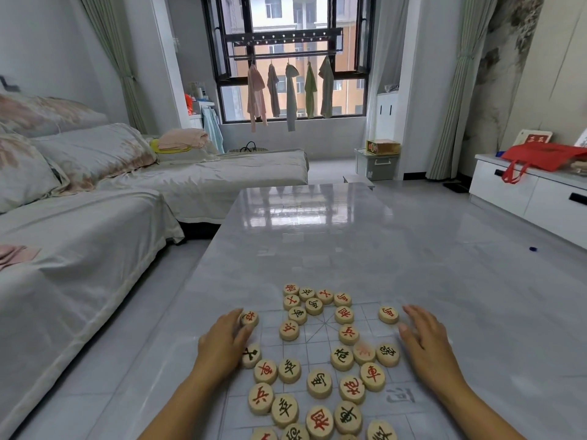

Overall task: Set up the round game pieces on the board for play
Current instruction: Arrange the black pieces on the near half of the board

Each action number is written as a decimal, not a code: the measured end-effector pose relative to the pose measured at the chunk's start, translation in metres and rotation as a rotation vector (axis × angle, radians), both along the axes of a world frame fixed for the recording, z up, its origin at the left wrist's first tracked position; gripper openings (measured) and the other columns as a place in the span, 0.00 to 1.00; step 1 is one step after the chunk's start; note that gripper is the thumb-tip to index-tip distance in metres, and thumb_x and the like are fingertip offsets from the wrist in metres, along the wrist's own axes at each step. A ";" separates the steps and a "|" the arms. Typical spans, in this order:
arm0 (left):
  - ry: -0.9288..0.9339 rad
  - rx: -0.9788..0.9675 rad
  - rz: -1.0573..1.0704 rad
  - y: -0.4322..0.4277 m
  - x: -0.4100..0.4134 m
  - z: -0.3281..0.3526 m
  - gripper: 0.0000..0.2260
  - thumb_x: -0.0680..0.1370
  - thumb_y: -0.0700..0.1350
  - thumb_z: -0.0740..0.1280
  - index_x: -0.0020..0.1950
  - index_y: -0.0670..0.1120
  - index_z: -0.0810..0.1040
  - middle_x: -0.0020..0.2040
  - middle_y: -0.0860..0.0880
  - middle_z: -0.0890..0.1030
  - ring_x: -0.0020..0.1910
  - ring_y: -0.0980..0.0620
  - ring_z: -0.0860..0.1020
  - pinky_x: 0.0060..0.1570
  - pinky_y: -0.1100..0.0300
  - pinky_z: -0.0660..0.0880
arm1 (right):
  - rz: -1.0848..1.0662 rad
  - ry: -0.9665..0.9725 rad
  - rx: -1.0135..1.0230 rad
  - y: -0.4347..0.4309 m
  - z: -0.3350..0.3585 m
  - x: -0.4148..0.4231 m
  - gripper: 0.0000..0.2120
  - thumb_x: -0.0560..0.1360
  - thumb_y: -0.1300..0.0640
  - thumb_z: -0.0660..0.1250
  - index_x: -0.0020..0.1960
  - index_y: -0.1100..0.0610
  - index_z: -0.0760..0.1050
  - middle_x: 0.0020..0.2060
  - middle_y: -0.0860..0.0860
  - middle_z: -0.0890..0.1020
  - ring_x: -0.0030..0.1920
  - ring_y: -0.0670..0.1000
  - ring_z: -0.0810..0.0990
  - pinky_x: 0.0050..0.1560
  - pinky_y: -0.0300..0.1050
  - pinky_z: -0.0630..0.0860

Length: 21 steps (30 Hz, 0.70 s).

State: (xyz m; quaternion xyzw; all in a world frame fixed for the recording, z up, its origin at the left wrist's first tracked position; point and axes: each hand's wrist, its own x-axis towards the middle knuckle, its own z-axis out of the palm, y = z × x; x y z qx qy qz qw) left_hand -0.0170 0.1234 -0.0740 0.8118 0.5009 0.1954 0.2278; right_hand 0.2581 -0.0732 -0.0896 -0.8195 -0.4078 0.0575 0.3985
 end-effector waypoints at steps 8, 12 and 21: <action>-0.122 -0.110 -0.215 -0.037 0.019 -0.005 0.20 0.81 0.54 0.52 0.73 0.53 0.60 0.73 0.53 0.66 0.72 0.53 0.63 0.75 0.48 0.49 | 0.129 -0.062 -0.082 0.001 -0.002 0.003 0.16 0.80 0.51 0.56 0.67 0.47 0.69 0.66 0.46 0.74 0.66 0.48 0.70 0.66 0.47 0.64; -0.234 -0.174 -0.112 -0.057 -0.027 0.004 0.19 0.80 0.52 0.56 0.71 0.55 0.61 0.68 0.53 0.71 0.69 0.51 0.67 0.74 0.49 0.55 | 0.145 -0.043 -0.086 -0.002 0.001 0.001 0.16 0.80 0.53 0.55 0.67 0.48 0.70 0.66 0.47 0.74 0.66 0.49 0.70 0.66 0.47 0.65; 0.027 -0.203 -0.211 -0.144 -0.081 0.002 0.35 0.71 0.66 0.61 0.73 0.60 0.50 0.75 0.62 0.52 0.73 0.61 0.49 0.74 0.56 0.38 | 0.330 0.009 -0.191 -0.029 0.011 -0.031 0.20 0.81 0.55 0.54 0.72 0.52 0.61 0.72 0.48 0.65 0.72 0.48 0.63 0.71 0.41 0.58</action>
